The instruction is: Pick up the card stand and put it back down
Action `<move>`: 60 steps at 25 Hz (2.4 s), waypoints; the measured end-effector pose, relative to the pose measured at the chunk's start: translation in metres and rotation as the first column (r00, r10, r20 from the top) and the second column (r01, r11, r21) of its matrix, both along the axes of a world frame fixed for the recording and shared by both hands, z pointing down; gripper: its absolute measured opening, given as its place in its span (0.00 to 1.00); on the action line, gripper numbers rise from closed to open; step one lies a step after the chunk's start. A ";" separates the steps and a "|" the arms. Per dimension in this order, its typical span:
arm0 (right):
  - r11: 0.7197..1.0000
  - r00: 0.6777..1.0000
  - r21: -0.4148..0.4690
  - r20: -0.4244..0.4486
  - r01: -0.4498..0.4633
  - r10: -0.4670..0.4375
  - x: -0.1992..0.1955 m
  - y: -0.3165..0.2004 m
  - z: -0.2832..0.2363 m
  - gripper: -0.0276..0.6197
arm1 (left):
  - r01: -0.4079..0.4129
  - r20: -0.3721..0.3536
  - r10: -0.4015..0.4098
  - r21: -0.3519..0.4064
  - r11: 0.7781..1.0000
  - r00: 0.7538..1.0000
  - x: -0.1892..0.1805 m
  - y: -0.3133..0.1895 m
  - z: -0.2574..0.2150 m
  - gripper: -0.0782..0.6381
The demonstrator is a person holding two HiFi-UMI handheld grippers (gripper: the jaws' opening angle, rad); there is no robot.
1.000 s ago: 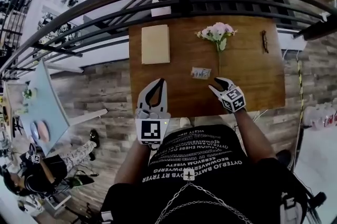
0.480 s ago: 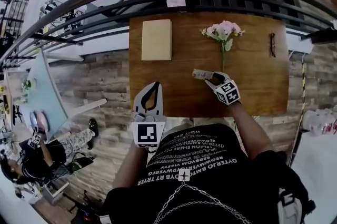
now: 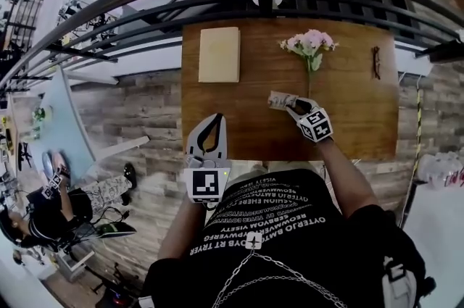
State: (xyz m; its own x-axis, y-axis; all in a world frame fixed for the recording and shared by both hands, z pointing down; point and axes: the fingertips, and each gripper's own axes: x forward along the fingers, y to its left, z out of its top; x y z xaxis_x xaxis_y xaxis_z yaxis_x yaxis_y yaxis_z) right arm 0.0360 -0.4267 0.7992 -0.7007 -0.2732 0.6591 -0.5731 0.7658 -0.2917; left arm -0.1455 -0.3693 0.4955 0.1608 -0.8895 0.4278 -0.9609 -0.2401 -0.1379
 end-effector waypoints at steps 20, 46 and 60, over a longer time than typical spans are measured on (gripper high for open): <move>0.998 0.999 0.047 0.007 -0.040 0.039 0.007 0.031 -0.117 0.29 | -0.061 -0.036 0.065 0.111 0.992 0.997 -0.001 0.054 -0.035 0.15; 0.980 0.994 0.196 0.097 0.021 -0.040 -0.030 0.084 -0.321 0.29 | -0.153 -0.059 0.169 0.209 0.966 0.984 0.002 0.108 -0.060 0.15; 0.967 0.992 0.253 0.118 0.001 -0.032 -0.020 0.090 -0.382 0.29 | -0.197 -0.070 0.216 0.210 0.958 0.974 0.021 0.113 -0.066 0.15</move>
